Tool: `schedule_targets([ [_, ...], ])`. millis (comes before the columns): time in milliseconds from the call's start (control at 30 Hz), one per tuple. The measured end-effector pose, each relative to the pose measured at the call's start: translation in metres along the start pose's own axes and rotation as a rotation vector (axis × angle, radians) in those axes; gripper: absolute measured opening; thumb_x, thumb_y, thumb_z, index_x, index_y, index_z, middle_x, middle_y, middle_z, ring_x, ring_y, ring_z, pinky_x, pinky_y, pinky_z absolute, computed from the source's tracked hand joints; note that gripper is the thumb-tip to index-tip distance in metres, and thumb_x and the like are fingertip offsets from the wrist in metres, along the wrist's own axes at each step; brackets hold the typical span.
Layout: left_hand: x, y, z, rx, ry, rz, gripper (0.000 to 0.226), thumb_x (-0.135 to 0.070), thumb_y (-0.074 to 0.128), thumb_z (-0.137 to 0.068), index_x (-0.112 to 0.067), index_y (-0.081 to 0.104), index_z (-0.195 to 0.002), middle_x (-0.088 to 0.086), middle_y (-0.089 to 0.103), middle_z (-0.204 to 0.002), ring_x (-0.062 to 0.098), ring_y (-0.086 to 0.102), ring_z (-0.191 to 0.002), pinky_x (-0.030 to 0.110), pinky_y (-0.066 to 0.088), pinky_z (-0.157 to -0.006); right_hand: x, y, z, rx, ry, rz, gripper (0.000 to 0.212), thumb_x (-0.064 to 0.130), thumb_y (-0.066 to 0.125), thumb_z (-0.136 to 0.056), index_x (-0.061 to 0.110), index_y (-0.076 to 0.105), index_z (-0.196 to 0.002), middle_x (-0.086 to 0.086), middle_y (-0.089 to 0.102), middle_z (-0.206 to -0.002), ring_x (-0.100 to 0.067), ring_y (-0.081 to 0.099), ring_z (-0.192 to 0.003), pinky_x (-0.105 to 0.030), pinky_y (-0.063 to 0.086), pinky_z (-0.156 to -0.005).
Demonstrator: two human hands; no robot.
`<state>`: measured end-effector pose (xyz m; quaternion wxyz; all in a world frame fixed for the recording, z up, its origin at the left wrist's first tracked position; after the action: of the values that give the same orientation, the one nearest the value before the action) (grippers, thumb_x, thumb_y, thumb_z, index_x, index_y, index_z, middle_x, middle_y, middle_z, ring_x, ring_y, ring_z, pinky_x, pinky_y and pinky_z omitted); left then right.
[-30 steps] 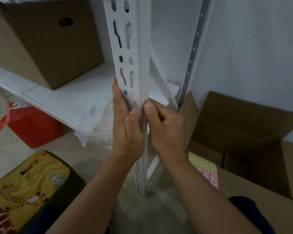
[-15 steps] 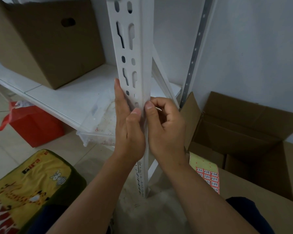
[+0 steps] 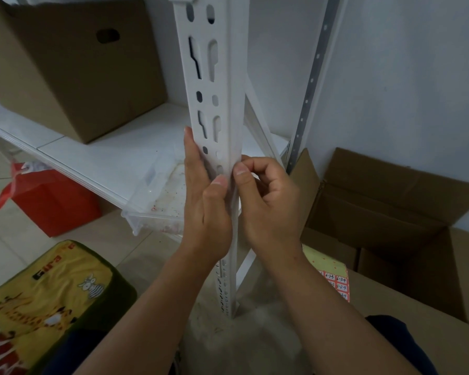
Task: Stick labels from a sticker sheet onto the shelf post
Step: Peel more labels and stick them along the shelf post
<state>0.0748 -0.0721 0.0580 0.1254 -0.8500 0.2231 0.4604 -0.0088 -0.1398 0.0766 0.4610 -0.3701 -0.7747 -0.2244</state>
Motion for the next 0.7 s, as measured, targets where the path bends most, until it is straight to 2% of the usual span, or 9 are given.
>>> schedule_targets([
  [100,-0.0021,0.0005,0.0003,-0.012,-0.003,-0.009,0.069,-0.023,0.032,-0.089,-0.036,0.004,-0.150,0.000,0.015,-0.162,0.018,0.025,-0.147,0.050,0.036,-0.115,0.0000,0.0009,-0.0009,0.006,0.002,0.016,0.009,0.015,0.058,-0.095,0.021,0.059,-0.088,0.022,0.060,-0.078,0.010,0.063,-0.080,-0.005,0.048,-0.063],
  [133,-0.0025,0.0008,0.0004,-0.013,0.005,-0.012,0.069,-0.025,0.033,-0.089,-0.036,0.004,-0.150,-0.001,0.016,-0.162,0.018,0.026,-0.146,0.050,0.035,-0.115,-0.0002,0.0010,-0.0012,0.007,0.006,0.016,0.008,0.015,0.058,-0.095,0.019,0.059,-0.088,0.021,0.059,-0.079,0.011,0.062,-0.079,-0.005,0.048,-0.063],
  [267,-0.0028,0.0006,0.0023,-0.012,0.012,-0.011,0.071,-0.037,0.032,-0.085,-0.035,0.004,-0.150,0.003,0.022,-0.160,0.019,0.033,-0.143,0.047,0.040,-0.112,-0.0009,-0.0006,-0.0018,-0.005,0.020,-0.023,0.013,0.013,0.059,-0.094,0.021,0.060,-0.083,0.019,0.061,-0.075,0.006,0.063,-0.075,-0.007,0.048,-0.062],
  [367,-0.0020,0.0007,0.0019,-0.004,0.014,0.001,0.069,-0.038,0.033,-0.086,-0.037,0.006,-0.149,0.007,0.023,-0.160,0.025,0.034,-0.142,0.051,0.041,-0.110,-0.0010,-0.0002,-0.0010,0.032,-0.001,-0.021,0.010,0.013,0.059,-0.094,0.020,0.060,-0.087,0.018,0.063,-0.080,0.003,0.065,-0.080,-0.009,0.050,-0.065],
  [533,0.0030,-0.0006,-0.0003,-0.008,0.002,0.005,0.076,-0.036,0.035,-0.086,-0.025,0.006,-0.156,0.011,0.025,-0.158,0.032,0.035,-0.141,0.057,0.040,-0.108,0.0001,0.0013,0.0008,0.060,-0.030,0.003,0.012,0.015,0.058,-0.095,0.026,0.058,-0.089,0.020,0.062,-0.080,0.003,0.065,-0.081,-0.010,0.051,-0.067],
  [633,0.0024,-0.0007,0.0003,-0.008,-0.006,0.012,0.076,-0.036,0.034,-0.086,-0.027,0.005,-0.156,0.009,0.023,-0.159,0.029,0.034,-0.143,0.056,0.040,-0.109,-0.0003,0.0013,0.0003,0.061,-0.017,-0.010,0.013,0.015,0.059,-0.094,0.026,0.058,-0.088,0.019,0.062,-0.080,0.003,0.065,-0.081,-0.009,0.051,-0.066],
  [700,-0.0001,-0.0002,0.0002,-0.006,-0.001,0.008,0.078,-0.033,0.034,-0.085,-0.020,0.005,-0.156,0.009,0.023,-0.160,0.027,0.033,-0.143,0.054,0.038,-0.111,-0.0013,0.0013,-0.0003,0.049,-0.004,-0.019,0.015,0.012,0.059,-0.094,0.024,0.059,-0.085,0.017,0.063,-0.079,0.000,0.066,-0.080,-0.011,0.051,-0.066],
])
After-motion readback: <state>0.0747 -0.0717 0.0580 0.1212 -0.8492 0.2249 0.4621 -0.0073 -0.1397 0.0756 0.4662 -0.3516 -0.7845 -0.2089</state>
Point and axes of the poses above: each hand's wrist, its own z-axis away from the middle knuckle, its own y-axis out of the palm, x = y × z, the point moved 7 cm from there along -z, towards the middle knuckle
